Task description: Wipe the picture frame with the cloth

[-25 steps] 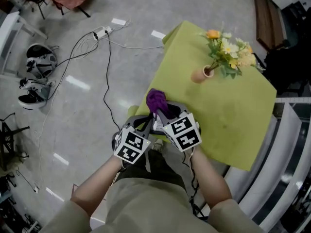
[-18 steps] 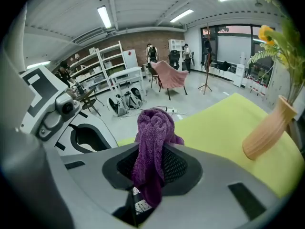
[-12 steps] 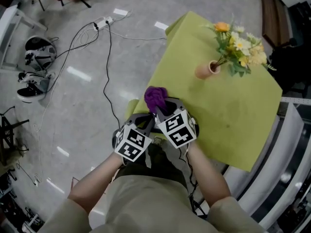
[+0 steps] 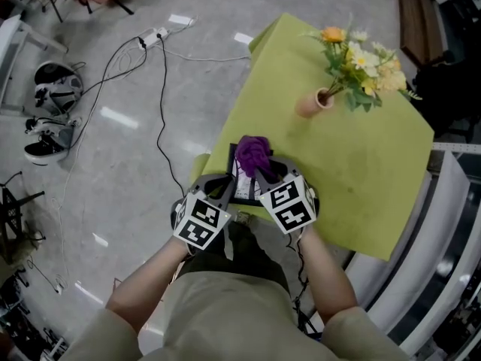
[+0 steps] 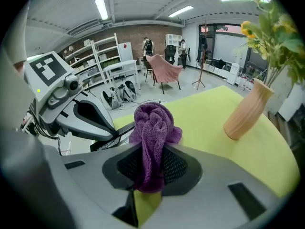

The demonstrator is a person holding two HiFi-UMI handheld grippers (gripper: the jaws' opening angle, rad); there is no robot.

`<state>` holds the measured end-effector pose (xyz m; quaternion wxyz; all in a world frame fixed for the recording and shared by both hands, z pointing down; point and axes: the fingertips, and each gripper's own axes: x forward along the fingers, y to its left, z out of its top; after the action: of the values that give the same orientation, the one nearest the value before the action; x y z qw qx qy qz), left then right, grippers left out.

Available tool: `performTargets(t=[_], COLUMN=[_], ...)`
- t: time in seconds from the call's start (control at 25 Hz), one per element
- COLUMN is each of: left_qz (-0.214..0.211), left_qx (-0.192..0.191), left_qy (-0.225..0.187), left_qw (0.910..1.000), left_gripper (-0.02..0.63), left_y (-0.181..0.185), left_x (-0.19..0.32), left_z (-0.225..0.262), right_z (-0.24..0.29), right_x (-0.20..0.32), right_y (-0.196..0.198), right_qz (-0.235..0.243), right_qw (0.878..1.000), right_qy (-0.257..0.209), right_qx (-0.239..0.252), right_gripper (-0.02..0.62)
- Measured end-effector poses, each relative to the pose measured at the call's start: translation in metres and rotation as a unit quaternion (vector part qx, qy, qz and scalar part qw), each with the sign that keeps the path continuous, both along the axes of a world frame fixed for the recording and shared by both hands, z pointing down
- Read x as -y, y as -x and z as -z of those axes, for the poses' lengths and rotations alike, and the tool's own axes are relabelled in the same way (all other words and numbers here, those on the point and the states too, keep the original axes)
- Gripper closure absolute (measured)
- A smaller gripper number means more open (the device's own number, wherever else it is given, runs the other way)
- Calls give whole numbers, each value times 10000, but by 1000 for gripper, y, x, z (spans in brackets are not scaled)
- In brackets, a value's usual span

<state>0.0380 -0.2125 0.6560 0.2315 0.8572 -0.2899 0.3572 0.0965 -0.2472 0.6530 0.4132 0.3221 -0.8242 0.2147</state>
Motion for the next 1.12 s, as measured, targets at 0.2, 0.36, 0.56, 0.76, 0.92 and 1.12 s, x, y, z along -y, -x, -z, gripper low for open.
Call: performTargets(t=[0.2,0.36,0.56,0.76,0.92,1.12], left_qz=[30,43,70,21,43,-54], left_qx=[-4,-72,-212,-177,-218,-150], left_qy=[-34,56,331,386,388,385], left_qw=[10000,9999,9992,9991,9990,9991], left_gripper=[598,598,598,598,598,597], left_y=[-1,1,6,12,12,11], left_x=[0,2,-9,-20,-21,-20], left_z=[0,-1,3,0,-1,-3], right_z=[1,8,39,33,7,-8], right_x=[-3,-2,-7,-22,-34,-40], right_y=[-27,-48,-13,42,56,21], right_qz=[-312,-536,-231,386,656,389], right_qw=[9991,9972,9996,9988,9978,9978], right_qy=[-5,8,-156,-29,110,313], right_qx=[-274,-525,57,282,-60,-442], right_gripper=[505,506,506,506,506,506])
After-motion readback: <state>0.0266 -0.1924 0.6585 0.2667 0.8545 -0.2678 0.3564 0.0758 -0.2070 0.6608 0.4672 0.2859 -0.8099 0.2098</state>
